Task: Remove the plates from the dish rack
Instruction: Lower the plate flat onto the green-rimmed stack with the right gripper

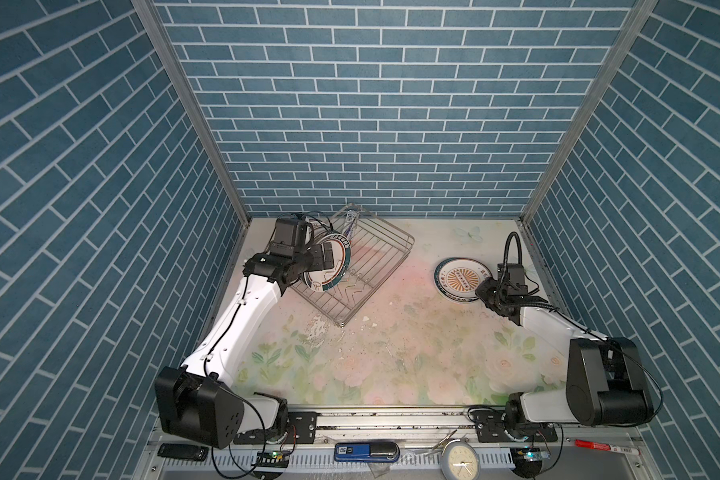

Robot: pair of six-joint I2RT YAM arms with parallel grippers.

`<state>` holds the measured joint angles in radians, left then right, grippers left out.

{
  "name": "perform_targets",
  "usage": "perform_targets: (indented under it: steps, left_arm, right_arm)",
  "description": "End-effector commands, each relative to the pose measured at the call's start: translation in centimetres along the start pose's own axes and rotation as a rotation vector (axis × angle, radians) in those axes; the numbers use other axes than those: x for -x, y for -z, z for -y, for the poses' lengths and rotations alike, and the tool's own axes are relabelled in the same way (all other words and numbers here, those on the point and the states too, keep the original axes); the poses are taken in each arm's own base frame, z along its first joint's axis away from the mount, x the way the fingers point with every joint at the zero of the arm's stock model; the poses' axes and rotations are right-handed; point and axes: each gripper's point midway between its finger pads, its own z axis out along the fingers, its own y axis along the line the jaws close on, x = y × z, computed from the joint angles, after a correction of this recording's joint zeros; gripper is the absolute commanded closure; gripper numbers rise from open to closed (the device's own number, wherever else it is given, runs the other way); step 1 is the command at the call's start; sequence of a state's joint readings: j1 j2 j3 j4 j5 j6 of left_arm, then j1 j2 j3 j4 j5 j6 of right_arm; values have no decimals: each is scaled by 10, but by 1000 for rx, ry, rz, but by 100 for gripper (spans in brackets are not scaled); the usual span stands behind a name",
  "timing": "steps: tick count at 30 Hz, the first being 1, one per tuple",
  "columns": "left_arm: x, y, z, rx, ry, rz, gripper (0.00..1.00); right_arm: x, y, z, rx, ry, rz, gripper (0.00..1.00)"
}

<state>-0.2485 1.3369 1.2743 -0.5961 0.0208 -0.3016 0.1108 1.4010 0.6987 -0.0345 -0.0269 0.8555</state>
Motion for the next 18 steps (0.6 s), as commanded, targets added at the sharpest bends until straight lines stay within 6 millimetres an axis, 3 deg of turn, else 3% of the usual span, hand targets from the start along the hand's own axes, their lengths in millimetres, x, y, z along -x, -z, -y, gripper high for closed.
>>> perform_targets:
  steps: [1, 6, 18]
  left_arm:
    - [5, 3, 2, -3, -9, 0, 1]
    - [5, 3, -3, 20, 8, 7, 1]
    - [2, -3, 0, 11, 12, -30, 1]
  right_arm:
    - [13, 1, -14, 28, 29, 14, 67]
    - [10, -2, -14, 18, 39, -8, 50]
    - [6, -8, -15, 16, 43, -40, 49]
